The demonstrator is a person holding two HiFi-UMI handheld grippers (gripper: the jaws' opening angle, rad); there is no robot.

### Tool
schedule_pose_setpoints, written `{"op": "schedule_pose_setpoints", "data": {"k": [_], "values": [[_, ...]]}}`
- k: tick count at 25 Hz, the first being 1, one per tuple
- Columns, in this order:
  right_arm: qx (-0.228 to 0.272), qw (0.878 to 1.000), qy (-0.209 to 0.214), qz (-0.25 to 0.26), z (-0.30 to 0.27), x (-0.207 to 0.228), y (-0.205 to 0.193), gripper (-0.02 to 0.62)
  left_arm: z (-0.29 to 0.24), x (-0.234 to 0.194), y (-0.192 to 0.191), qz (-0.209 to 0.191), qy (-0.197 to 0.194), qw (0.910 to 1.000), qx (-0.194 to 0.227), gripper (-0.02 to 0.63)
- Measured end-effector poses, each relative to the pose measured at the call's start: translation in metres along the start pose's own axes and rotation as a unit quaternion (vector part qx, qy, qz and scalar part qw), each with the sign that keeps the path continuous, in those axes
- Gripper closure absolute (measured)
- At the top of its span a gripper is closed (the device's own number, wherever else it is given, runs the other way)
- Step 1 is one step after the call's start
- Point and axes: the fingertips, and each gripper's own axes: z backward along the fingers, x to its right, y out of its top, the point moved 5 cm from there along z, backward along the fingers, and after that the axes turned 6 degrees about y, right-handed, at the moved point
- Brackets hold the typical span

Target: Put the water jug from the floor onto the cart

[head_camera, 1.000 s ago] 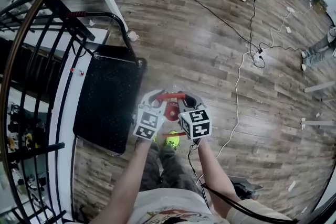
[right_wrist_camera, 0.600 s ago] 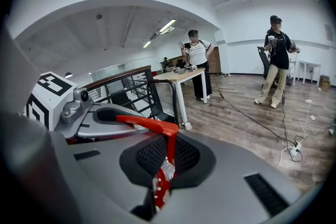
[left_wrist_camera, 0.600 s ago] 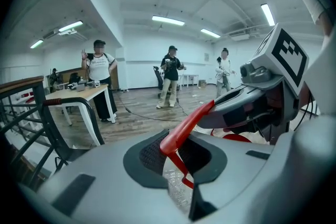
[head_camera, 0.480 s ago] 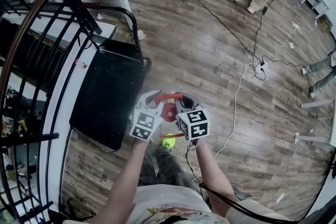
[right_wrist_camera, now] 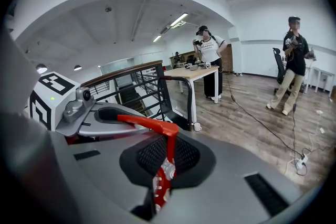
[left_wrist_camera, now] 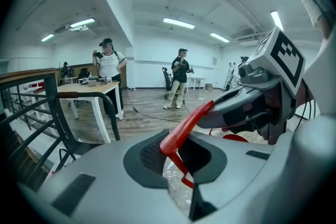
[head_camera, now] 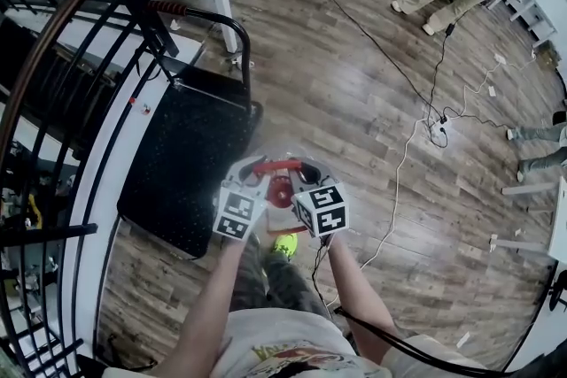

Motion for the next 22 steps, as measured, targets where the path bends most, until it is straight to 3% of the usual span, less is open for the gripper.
{"op": "schedule_pose_setpoints", "data": {"k": [11,22], "values": [[-0.018,1.000,0.008,0.003,-0.089,-0.038,0.053,0.577,0.010,-0.107,-0.002,0.017,0.013,0.9998,-0.001,0.552],[-0.029,0.998,0.047,0.022,-0.190,-0.078,0.105,0.577,0.023,-0.221,-0.009,0.035,0.058,0.9977,-0.004,0.554]]}}
